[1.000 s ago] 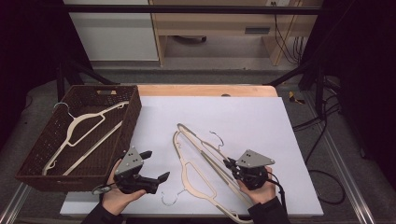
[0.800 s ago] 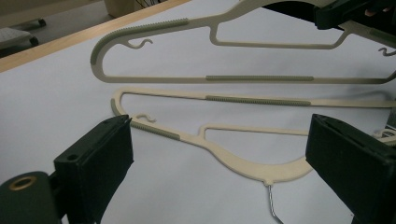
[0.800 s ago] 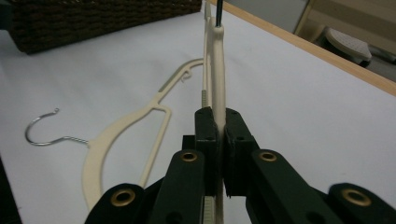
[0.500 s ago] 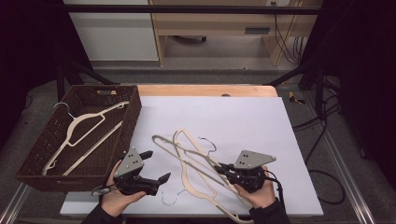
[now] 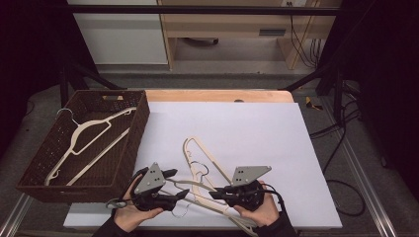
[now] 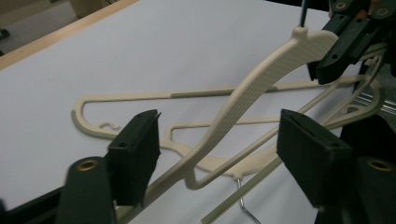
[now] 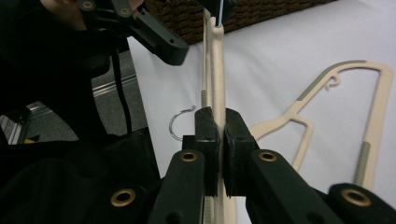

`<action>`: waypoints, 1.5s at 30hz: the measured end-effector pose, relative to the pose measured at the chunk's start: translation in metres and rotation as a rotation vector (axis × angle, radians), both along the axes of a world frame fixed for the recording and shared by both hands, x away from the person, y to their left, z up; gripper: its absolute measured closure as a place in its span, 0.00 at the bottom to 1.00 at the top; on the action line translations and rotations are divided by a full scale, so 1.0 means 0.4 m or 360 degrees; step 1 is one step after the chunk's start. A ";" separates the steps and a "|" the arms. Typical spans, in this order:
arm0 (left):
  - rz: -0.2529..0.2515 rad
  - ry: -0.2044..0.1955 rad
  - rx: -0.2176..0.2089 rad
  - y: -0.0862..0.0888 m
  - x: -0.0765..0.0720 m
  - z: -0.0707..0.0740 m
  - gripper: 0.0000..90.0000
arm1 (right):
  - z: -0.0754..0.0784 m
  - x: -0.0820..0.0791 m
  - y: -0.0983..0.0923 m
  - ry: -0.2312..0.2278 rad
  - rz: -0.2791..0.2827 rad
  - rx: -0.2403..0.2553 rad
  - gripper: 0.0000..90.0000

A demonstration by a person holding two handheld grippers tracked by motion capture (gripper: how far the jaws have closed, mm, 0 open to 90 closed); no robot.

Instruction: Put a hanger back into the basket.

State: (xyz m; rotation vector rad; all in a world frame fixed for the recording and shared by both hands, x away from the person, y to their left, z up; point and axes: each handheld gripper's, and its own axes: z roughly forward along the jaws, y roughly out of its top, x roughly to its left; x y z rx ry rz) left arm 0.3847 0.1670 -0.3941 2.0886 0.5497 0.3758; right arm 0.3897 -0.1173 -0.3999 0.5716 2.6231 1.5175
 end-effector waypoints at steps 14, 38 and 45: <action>-0.0064 0.0036 0.0082 -0.017 -0.007 -0.009 0.71 | -0.007 -0.006 0.018 0.0012 0.0095 -0.0031 0.96; -0.0185 0.0263 0.0041 -0.040 -0.027 -0.014 0.96 | -0.025 0.012 0.007 -0.0093 -0.0246 -0.0012 0.54; -0.0113 0.0247 -0.0007 -0.019 -0.020 -0.005 0.96 | 0.004 0.017 -0.058 -0.0130 -0.0409 0.0150 0.34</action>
